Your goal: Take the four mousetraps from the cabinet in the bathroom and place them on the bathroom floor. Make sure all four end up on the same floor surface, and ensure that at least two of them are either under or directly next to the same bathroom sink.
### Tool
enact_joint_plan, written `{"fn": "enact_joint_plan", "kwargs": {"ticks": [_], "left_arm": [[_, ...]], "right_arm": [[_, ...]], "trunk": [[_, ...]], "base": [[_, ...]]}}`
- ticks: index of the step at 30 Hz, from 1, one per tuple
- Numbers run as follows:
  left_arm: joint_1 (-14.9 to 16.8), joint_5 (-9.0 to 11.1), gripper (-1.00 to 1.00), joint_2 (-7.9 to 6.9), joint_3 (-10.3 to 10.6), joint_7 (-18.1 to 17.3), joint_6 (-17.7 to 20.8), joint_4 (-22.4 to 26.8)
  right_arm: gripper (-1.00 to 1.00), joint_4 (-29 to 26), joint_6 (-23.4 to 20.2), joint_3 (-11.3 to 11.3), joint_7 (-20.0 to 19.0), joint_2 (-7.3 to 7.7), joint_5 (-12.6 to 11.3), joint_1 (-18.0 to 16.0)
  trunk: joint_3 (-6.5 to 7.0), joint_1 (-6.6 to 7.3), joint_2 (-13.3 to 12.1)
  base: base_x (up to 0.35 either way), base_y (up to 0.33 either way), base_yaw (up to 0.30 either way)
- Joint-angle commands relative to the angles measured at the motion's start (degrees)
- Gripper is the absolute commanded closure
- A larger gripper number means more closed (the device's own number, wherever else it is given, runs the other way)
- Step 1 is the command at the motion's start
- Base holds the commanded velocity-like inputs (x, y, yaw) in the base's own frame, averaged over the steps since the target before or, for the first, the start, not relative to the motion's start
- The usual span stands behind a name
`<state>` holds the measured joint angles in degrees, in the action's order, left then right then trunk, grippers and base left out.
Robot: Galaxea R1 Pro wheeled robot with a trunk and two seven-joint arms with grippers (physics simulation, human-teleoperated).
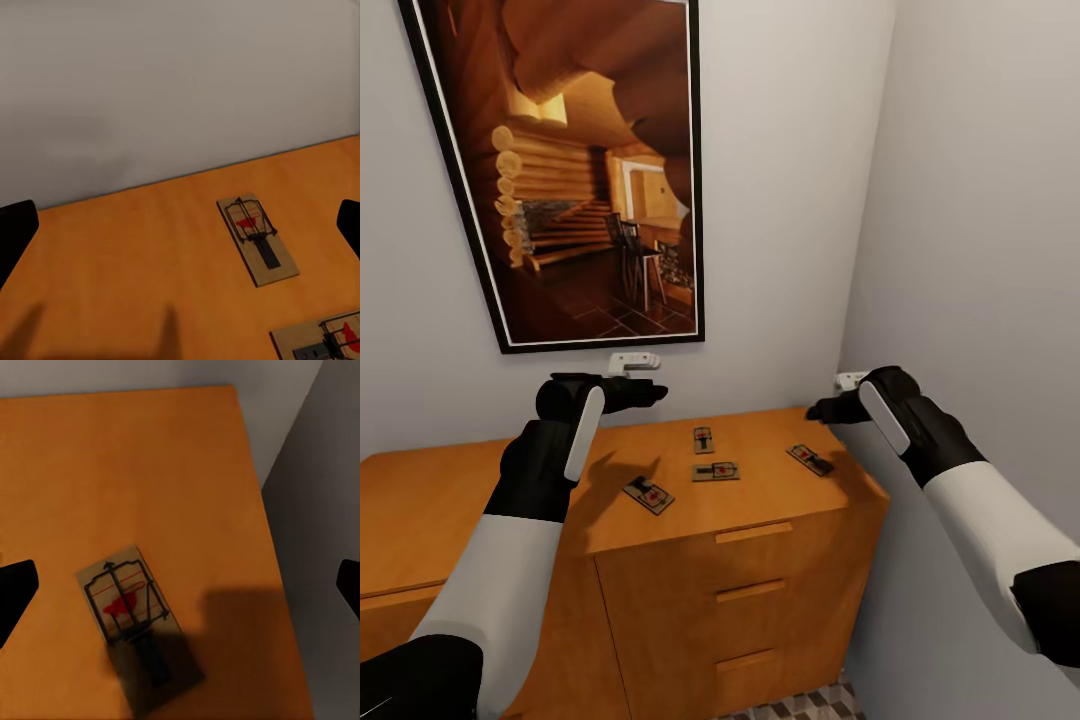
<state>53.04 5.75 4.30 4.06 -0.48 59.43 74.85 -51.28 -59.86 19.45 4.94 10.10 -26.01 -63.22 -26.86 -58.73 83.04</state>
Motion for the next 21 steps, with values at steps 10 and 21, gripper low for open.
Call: {"fn": "enact_joint_plan", "kwargs": {"ticks": [10, 21], "left_arm": [[0.0, 0.4, -1.0, 0.01, 0.0, 0.1, 0.1, 0.0], [0.0, 0.4, -1.0, 0.01, -0.1, 0.1, 0.1, 0.0]], "right_arm": [[-1.0, 3.1, -0.1, 0.2, 0.5, -2.22, -0.5, -0.1], [-1.0, 5.5, -0.1, 0.3, 0.5, -3.23, -0.4, -0.2]], "trunk": [[-0.07, 0.0, 0.0], [-0.07, 0.0, 0.0]], "base": [[0.0, 0.0, 0.0], [0.0, 0.0, 0.0]]}}
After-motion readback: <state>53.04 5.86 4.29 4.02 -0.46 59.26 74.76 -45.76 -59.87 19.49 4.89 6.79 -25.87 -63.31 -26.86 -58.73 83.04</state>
